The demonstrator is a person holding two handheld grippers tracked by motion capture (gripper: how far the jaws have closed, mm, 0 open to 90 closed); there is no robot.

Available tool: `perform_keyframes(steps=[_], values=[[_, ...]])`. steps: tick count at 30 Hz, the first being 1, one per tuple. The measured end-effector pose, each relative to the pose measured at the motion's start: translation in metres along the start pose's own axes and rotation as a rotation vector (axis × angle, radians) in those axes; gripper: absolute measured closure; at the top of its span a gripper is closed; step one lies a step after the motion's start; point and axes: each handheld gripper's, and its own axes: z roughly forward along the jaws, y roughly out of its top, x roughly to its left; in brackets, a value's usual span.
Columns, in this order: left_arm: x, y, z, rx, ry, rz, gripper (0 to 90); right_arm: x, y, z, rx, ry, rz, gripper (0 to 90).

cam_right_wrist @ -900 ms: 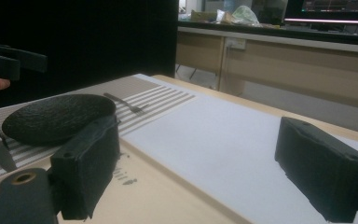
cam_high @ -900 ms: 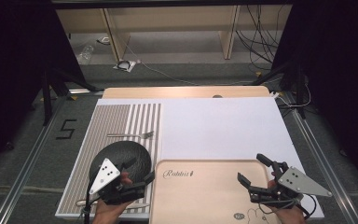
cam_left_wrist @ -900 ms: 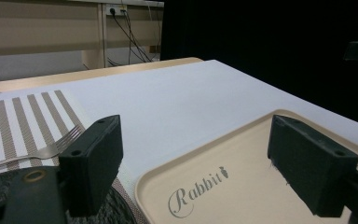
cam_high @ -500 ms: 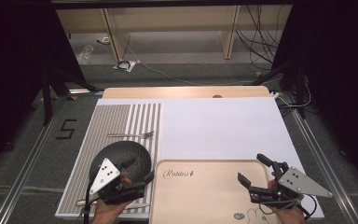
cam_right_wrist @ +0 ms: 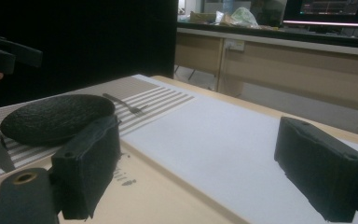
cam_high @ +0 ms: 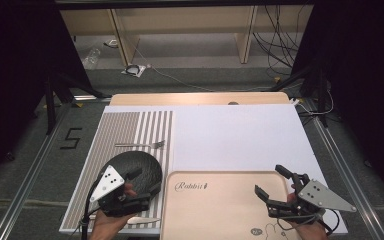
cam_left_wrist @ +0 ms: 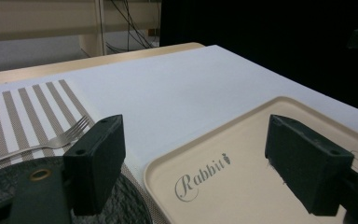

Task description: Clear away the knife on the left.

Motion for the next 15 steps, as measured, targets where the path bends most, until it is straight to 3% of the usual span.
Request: perform_keyframes(steps=[6, 10, 15], values=[[0.005, 0.002, -0.004, 0.043, -0.019, -0.026, 19.9, 0.001, 0.000, 0.000, 0.000, 0.003, -0.002, 15.2], [0.006, 0.001, -0.006, 0.087, -0.016, 0.004, 19.9, 0.000, 0.001, -0.001, -0.005, -0.002, -0.007, 15.2], [0.013, 0.003, -0.012, 0.114, -0.016, -0.005, 19.9, -0.003, 0.002, -0.003, -0.012, -0.014, 0.004, 15.4]])
